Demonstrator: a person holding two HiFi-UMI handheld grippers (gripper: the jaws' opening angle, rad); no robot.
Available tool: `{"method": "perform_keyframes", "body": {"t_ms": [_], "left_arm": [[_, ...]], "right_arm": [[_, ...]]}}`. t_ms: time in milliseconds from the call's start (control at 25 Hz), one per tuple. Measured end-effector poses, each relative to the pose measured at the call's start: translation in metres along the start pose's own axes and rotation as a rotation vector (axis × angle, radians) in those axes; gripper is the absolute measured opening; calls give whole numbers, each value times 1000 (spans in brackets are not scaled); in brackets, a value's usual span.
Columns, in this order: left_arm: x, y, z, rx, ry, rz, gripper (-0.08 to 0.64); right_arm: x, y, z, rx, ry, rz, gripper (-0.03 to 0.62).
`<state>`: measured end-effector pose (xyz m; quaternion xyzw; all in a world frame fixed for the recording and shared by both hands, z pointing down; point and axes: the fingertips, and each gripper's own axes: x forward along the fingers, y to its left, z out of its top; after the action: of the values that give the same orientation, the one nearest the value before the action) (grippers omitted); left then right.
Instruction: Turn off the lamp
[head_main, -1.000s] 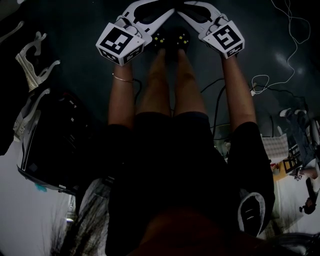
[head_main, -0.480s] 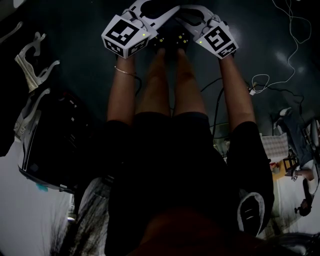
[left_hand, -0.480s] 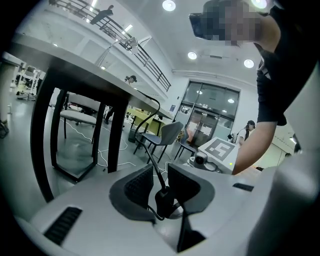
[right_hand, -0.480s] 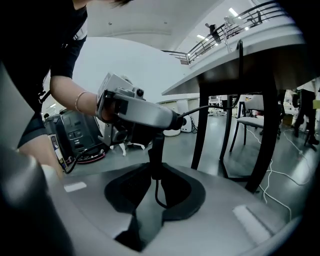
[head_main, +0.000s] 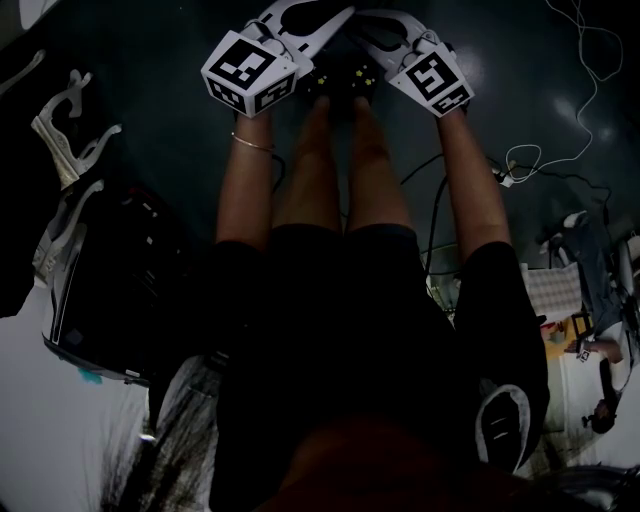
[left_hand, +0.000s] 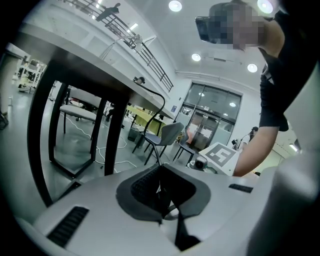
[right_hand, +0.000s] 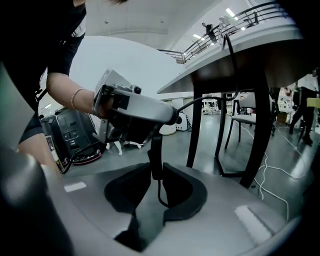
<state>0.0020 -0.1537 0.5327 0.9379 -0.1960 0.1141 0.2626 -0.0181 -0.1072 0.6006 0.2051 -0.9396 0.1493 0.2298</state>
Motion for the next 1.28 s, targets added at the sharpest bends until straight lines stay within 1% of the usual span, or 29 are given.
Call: {"method": "perform_keyframes", "body": {"t_ms": [160, 360, 520, 640, 720, 840, 920, 1120, 1280], "left_arm": [[4, 2, -5, 21, 19, 30, 23], [5, 8, -14, 29, 34, 41, 21], [6, 15, -25, 32, 37, 55, 21], [6, 21, -32, 49, 37, 73, 21], [7, 23, -38, 53, 27, 68, 21], [9, 29, -46, 34, 13, 72, 21], [12, 32, -49, 28, 4, 75, 21], [13, 31, -55, 24, 7, 80, 21], [12, 30, -59, 42, 0, 67, 21]], "right_arm": [[-5, -7, 0, 52, -38, -33, 71], [-11, -14, 0, 94, -64, -56, 76], [-20, -27, 4, 152, -117, -99, 80], [-28, -37, 11, 189, -165, -141, 78], [-33, -43, 15, 212, -194, -162, 78], [-34, -49, 19, 219, -218, -171, 78], [-33, -53, 25, 237, -251, -174, 78], [-35, -70, 43, 336, -365, -198, 78], [-26, -82, 49, 386, -399, -201, 78]]}}
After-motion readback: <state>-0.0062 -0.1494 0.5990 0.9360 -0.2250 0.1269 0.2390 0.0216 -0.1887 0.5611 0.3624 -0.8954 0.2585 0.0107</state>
